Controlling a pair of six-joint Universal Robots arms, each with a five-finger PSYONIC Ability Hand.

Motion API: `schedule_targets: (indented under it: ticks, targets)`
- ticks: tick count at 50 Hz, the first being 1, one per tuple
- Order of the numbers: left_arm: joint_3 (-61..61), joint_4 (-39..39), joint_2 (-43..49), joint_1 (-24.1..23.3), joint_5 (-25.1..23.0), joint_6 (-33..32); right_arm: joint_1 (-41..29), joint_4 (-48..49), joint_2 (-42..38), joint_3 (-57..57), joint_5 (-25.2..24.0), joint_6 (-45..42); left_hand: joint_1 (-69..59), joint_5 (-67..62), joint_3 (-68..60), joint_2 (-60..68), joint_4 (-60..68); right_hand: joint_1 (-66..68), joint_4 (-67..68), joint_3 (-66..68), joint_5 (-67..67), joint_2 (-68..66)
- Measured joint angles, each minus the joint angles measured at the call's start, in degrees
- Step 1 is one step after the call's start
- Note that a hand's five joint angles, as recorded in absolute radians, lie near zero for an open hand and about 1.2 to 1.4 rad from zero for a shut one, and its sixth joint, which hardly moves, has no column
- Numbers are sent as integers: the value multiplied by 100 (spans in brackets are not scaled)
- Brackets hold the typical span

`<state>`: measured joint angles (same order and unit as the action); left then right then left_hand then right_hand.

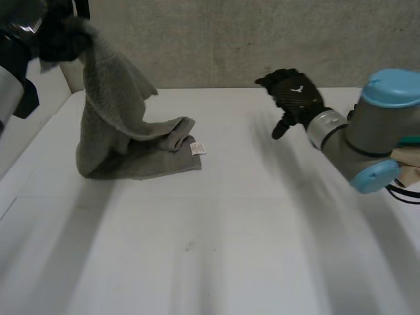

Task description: Fold the laundry.

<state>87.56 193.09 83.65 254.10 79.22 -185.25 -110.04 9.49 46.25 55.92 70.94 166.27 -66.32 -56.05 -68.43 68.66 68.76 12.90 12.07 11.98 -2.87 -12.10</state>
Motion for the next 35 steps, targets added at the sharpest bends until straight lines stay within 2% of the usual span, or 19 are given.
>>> schedule_targets:
  ticks: [10, 17, 19, 21, 23, 25, 30, 35]
  targets:
    - [-59, -765, -1207, -438, -42, -14, -1097, 53, -1068, -813, -94, 1120, 0, 1, -3, 0, 17, 0, 0, 0, 0, 0]
    - [-95, -1039, -1693, -672, 24, 15, -1860, 51, -1700, -1208, 274, 1345, 0, 1, -3, 0, 18, 24, 34, 34, -19, -34]
    - [-87, -1096, -1798, -721, 37, 29, -2011, 53, -1828, -1326, 501, 1368, 0, 5, -3, 0, 18, 902, 994, 1007, -979, -994]
    - [-67, -1139, -1902, -756, 47, 42, -2119, 58, -1929, -1433, 773, 1376, 0, 5, -3, 0, 18, 2976, 2978, 3004, -2856, -3057]
    - [-41, -1161, -1973, -767, 56, 51, -2161, 72, -1976, -1508, 1009, 1374, 0, 5, -3, 0, 19, 4705, 4588, 4612, -4553, -4719]
    - [-9, -1173, -2031, -758, 67, 57, -2147, 91, -1987, -1554, 1207, 1365, 0, 5, -3, 0, 19, 5243, 5376, 5383, -5277, -5457]
    - [56, -1174, -2105, -545, 129, 78, -1777, 125, -1707, -1529, 1580, 1284, 0, 5, -3, 0, 19, 5243, 5648, 5611, -5369, -5557]
    - [63, -1168, -2124, -108, 239, 158, -1109, 147, -1018, -1261, 1583, 1127, 0, 5, -3, 0, 19, 5243, 5650, 5614, -5369, -5558]
